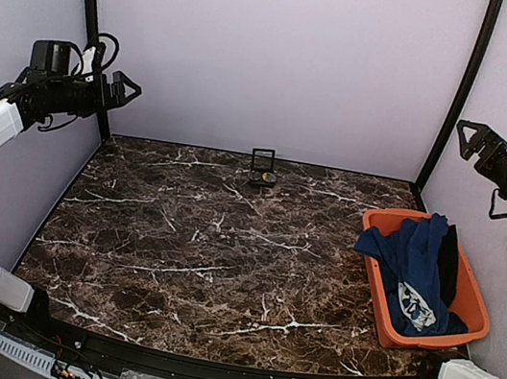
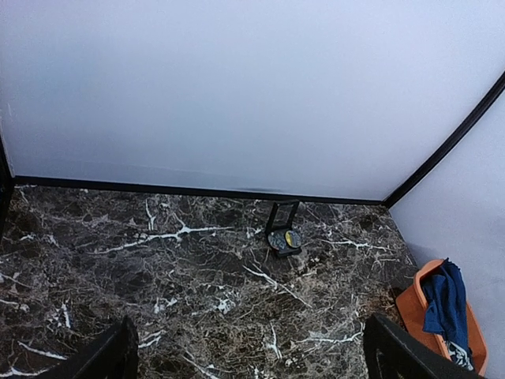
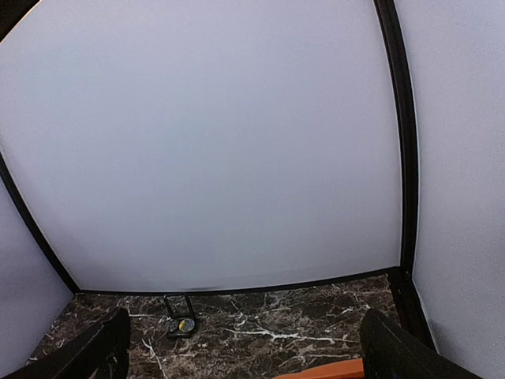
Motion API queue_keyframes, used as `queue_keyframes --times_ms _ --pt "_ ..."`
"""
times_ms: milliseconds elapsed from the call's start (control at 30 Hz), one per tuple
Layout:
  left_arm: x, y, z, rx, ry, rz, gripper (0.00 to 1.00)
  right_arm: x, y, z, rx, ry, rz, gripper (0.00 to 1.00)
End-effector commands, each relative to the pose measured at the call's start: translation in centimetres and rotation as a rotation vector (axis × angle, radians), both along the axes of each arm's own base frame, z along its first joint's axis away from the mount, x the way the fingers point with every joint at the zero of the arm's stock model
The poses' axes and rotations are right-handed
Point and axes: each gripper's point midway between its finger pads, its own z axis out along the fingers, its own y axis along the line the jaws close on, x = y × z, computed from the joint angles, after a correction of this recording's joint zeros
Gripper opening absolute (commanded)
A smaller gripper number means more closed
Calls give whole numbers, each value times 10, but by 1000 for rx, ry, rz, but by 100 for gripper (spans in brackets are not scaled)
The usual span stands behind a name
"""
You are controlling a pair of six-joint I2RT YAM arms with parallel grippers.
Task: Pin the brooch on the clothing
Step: Pick up the crumpled clothing from the bin.
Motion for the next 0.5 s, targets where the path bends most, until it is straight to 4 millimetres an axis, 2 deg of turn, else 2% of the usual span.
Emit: queue_keyframes --times_ms 0,33,100,167,233,333,367,467 --pt "-2 -6 -45 -21 106 -19 99 2 9 -1 27 -61 48 99" --pt "-1 -4 -45 -10 83 -10 99 5 16 -6 6 -59 88 99" --pt "-4 2 -77 9 116 18 99 8 30 -16 -31 -60 176 99" --pt "-7 4 -87 18 112 30 99 17 32 -36 -34 -7 187 99" --pt "-10 7 -89 36 102 37 99 28 27 -57 -70 58 162 99" --pt "-12 8 -86 75 127 39 99 43 9 -83 -117 151 60 99" --pt "-11 7 -79 95 115 43 99 45 7 -89 -135 175 51 99" --pt "-14 2 -81 120 127 37 99 49 8 -117 -151 292 32 99"
